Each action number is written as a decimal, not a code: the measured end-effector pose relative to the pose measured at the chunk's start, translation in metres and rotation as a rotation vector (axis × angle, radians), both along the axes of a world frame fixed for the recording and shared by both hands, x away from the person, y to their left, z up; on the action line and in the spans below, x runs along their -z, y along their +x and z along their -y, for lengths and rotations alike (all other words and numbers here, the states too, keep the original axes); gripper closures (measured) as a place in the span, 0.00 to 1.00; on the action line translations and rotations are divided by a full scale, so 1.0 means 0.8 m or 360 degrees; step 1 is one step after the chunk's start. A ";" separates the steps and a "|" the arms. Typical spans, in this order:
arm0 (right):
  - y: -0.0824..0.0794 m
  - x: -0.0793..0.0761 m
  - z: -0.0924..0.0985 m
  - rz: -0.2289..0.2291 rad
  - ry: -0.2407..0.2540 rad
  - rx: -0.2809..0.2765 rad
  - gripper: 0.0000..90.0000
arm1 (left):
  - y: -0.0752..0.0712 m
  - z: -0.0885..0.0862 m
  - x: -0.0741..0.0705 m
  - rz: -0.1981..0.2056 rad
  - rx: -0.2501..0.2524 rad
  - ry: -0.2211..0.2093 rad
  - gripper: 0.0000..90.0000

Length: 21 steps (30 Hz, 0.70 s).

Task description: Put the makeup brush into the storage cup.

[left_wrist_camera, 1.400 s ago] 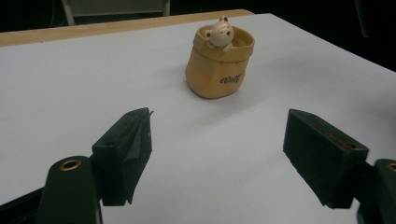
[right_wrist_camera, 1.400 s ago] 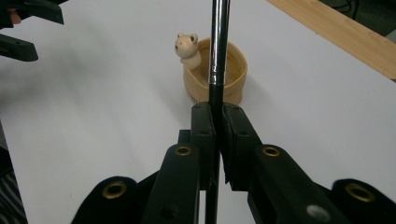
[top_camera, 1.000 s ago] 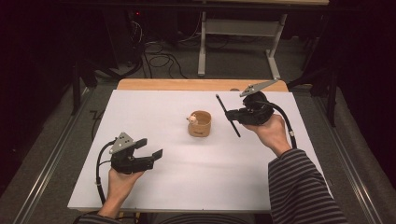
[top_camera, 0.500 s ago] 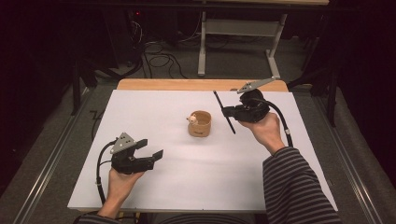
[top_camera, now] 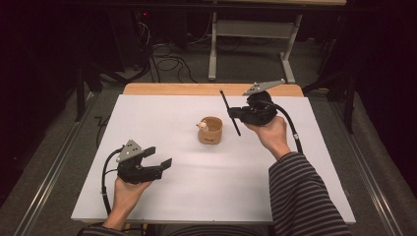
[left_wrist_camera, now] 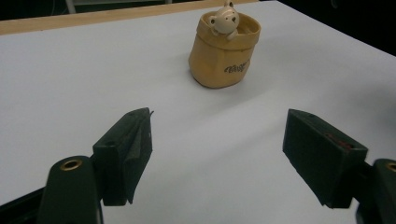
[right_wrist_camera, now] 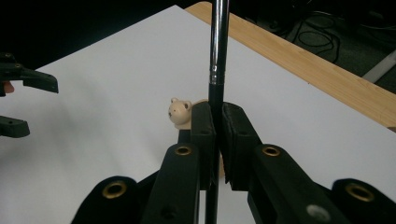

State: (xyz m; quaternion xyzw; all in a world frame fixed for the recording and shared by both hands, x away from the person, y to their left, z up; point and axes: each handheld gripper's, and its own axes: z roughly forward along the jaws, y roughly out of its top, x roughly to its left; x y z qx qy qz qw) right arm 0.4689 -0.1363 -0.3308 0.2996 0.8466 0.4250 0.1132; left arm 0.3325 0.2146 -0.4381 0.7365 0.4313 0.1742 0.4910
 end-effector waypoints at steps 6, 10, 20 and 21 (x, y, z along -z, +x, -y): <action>0.004 0.002 -0.007 0.0015 0.0027 0.0004 0.95 | 0.000 0.000 0.000 0.0000 0.0002 -0.0001 0.27; 0.006 0.002 -0.011 0.0020 0.0040 0.0005 0.95 | 0.000 0.000 0.000 0.0000 0.0004 -0.0002 0.27; 0.012 0.006 -0.021 0.0043 0.0069 -0.0005 0.95 | 0.000 -0.001 0.000 -0.0003 0.0002 -0.0009 0.27; 0.013 0.007 -0.022 0.0046 0.0072 -0.0003 0.96 | 0.000 -0.001 0.000 -0.0003 0.0002 -0.0010 0.27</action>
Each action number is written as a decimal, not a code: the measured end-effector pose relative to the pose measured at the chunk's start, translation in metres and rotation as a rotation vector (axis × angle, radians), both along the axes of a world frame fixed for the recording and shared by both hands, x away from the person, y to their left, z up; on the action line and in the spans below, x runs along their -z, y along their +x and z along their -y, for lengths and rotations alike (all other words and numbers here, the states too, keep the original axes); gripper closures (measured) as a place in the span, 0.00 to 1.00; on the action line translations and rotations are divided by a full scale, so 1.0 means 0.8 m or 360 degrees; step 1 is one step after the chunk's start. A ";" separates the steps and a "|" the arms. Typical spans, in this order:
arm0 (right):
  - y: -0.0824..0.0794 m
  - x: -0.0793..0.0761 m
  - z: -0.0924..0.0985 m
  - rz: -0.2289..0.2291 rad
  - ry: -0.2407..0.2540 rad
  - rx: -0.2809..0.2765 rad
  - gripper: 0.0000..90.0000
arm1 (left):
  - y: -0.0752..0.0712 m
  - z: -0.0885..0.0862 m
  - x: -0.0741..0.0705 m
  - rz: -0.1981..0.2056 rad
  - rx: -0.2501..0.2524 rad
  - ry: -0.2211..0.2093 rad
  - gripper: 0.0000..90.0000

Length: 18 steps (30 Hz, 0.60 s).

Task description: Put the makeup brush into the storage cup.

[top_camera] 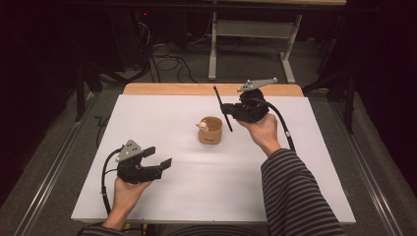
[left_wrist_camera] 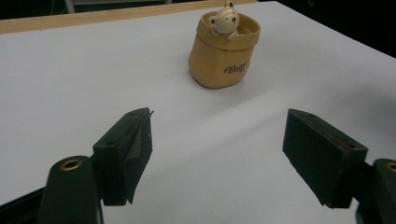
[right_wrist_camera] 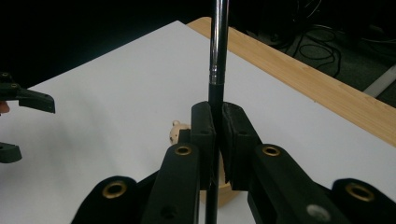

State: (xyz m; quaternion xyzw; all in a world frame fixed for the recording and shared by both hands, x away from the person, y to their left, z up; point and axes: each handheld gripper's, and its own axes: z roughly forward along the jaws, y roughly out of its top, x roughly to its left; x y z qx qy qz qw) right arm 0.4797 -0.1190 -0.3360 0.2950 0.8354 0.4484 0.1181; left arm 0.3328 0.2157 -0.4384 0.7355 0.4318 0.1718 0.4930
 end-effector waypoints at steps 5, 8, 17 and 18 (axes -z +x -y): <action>0.003 0.003 -0.006 0.0005 0.0008 0.0002 0.96 | -0.001 0.000 0.000 0.0002 0.0005 -0.0001 0.27; 0.005 0.005 -0.011 0.0001 0.0018 0.0001 0.96 | -0.001 -0.001 -0.001 0.0004 0.0004 -0.0003 0.27; 0.013 0.013 -0.025 0.0007 0.0035 -0.0004 0.95 | -0.002 -0.001 0.000 0.0003 0.0005 -0.0008 0.27; 0.014 0.014 -0.026 0.0007 0.0037 -0.0001 0.96 | -0.002 -0.001 0.000 0.0004 0.0005 -0.0007 0.27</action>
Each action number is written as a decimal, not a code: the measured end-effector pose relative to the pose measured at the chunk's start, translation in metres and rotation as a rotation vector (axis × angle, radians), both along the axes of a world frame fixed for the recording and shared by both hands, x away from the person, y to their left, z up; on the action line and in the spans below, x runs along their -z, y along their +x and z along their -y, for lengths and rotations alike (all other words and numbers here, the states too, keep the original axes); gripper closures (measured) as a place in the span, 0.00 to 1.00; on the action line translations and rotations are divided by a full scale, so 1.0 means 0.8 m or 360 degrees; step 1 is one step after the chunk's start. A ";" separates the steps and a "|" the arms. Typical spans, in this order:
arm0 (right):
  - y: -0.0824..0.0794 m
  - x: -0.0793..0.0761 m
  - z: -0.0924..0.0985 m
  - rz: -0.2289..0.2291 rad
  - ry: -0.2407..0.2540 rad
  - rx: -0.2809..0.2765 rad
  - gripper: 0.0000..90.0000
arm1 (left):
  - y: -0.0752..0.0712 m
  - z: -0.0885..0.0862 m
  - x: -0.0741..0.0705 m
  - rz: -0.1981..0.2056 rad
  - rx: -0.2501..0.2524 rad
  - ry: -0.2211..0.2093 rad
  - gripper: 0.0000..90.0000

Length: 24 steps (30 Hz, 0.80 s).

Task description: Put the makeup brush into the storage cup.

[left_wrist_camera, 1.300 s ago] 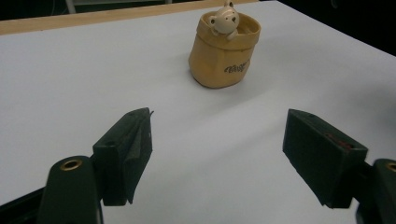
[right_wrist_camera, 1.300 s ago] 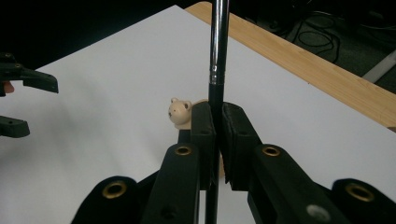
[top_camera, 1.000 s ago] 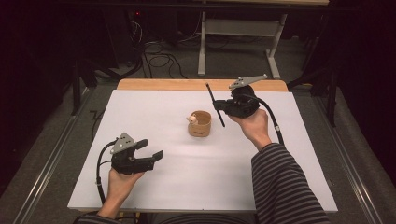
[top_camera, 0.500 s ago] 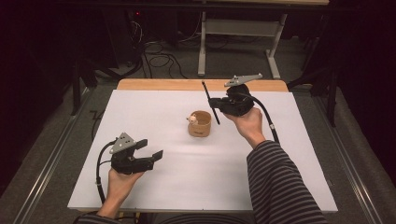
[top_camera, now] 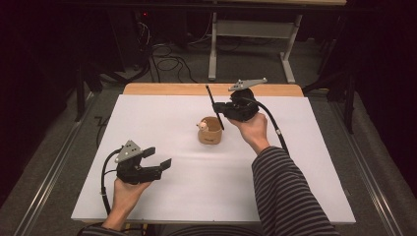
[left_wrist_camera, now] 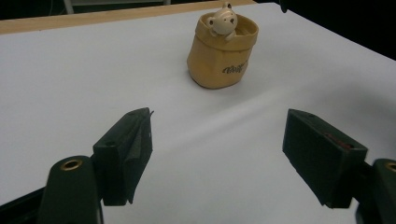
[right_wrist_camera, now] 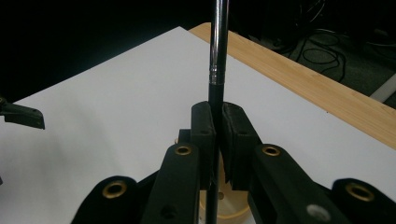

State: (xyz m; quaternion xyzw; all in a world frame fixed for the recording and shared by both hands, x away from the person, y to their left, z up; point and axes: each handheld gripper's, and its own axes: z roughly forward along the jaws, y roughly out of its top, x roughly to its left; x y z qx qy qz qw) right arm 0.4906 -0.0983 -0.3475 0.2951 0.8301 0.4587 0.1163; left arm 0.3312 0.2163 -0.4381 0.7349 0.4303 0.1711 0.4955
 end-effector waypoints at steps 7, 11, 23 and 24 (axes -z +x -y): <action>0.003 0.003 -0.006 0.0025 0.0019 0.0000 0.95 | -0.001 0.000 0.000 -0.0002 0.0001 -0.0005 0.27; 0.004 0.004 -0.010 0.0044 0.0034 -0.0008 0.95 | -0.001 -0.001 0.000 -0.0001 0.0002 -0.0004 0.27; 0.013 0.015 -0.022 0.0044 0.0050 0.0006 0.95 | -0.002 0.000 0.000 0.0001 0.0013 -0.0010 0.27; 0.013 0.016 -0.023 0.0043 0.0050 0.0007 0.95 | -0.002 0.000 0.000 0.0002 0.0012 -0.0012 0.27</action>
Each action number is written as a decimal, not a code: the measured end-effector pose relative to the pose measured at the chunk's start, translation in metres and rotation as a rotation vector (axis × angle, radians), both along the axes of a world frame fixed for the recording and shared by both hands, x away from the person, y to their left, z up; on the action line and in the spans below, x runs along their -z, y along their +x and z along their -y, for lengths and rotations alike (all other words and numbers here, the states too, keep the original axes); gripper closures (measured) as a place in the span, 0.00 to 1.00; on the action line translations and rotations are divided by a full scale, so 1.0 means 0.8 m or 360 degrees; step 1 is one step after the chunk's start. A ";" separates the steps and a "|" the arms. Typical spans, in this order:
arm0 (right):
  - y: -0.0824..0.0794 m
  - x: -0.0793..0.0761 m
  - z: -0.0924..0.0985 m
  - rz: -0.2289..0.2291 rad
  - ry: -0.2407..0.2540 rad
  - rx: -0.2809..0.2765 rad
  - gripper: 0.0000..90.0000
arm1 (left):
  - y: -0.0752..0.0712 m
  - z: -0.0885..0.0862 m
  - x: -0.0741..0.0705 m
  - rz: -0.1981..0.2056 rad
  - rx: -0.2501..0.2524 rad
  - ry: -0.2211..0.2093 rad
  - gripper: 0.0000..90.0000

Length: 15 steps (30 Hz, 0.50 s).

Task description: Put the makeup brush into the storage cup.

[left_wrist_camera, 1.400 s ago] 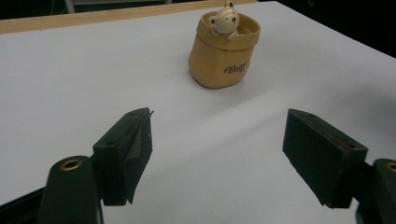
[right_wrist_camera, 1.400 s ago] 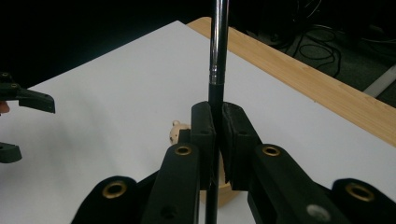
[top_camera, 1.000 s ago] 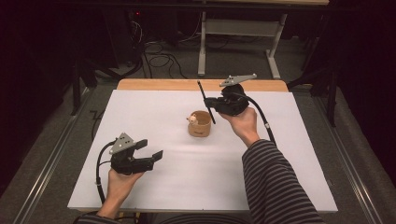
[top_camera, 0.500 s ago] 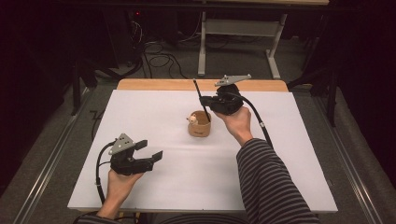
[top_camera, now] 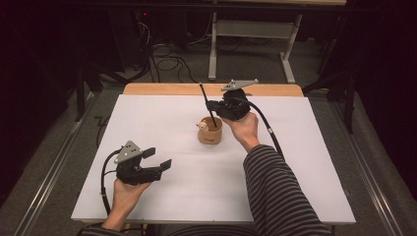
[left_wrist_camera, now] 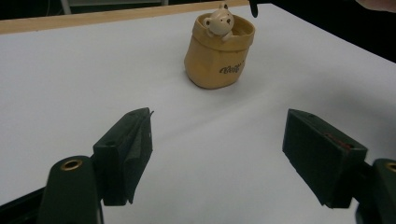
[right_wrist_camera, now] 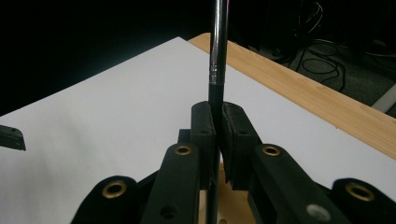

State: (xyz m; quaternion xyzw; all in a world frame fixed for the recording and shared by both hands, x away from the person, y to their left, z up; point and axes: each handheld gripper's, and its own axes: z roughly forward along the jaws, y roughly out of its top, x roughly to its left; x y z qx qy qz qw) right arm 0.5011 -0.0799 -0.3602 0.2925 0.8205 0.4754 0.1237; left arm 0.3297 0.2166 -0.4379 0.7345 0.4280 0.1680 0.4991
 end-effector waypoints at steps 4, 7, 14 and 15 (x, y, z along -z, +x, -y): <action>0.003 0.003 -0.002 -0.0002 0.0002 0.0010 0.95 | -0.002 -0.001 -0.002 0.0023 -0.0018 -0.0016 0.28; 0.004 0.006 -0.003 0.0002 0.0010 0.0008 0.95 | -0.002 -0.002 -0.001 0.0014 -0.0022 -0.0015 0.28; 0.006 0.011 -0.006 0.0007 -0.0004 0.0020 0.95 | -0.002 -0.003 -0.001 0.0017 -0.0027 -0.0018 0.28; 0.007 0.011 -0.006 0.0008 -0.0001 0.0024 0.95 | -0.002 -0.002 -0.001 0.0017 -0.0026 -0.0017 0.28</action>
